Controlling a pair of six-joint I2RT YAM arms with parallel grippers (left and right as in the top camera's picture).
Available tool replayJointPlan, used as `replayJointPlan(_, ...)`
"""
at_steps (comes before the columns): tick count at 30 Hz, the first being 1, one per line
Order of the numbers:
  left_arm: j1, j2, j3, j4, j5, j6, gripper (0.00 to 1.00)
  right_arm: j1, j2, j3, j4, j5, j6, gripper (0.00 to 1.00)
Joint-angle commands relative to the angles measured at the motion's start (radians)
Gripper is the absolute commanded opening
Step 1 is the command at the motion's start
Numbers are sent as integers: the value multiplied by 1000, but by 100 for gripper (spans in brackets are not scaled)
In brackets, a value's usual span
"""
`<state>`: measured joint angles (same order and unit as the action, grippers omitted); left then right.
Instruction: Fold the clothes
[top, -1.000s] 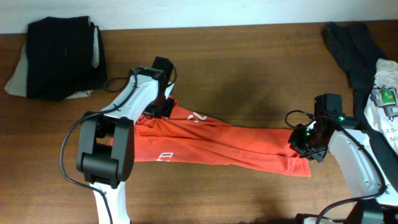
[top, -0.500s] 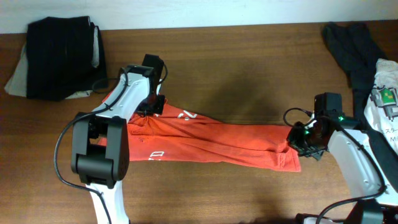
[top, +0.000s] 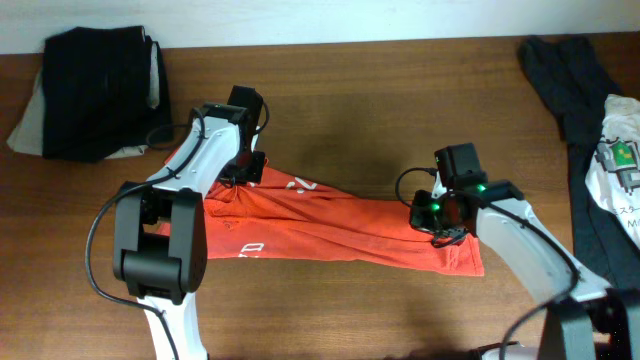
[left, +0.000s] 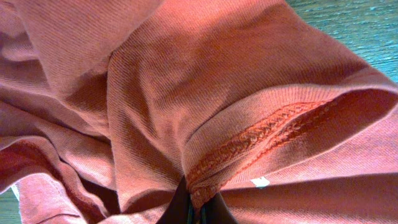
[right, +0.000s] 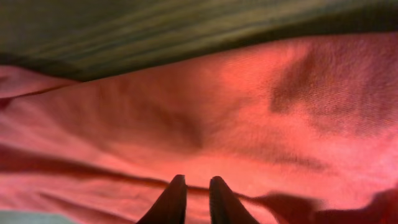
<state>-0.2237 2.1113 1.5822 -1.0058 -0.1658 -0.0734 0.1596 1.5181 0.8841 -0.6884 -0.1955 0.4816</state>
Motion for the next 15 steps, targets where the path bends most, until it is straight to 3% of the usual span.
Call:
replayJointPlan(1, 2, -34, 20, -2, -15, -16, 2, 4, 89, 0, 20, 27, 5, 14)
replayJointPlan(9, 5, -34, 20, -2, -22, -16, 2, 2, 171, 0, -23, 108, 5, 14)
replayJointPlan(15, 27, -35, 20, -49, -176, -73, 1, 2, 172, 0, -60, 203, 35, 13)
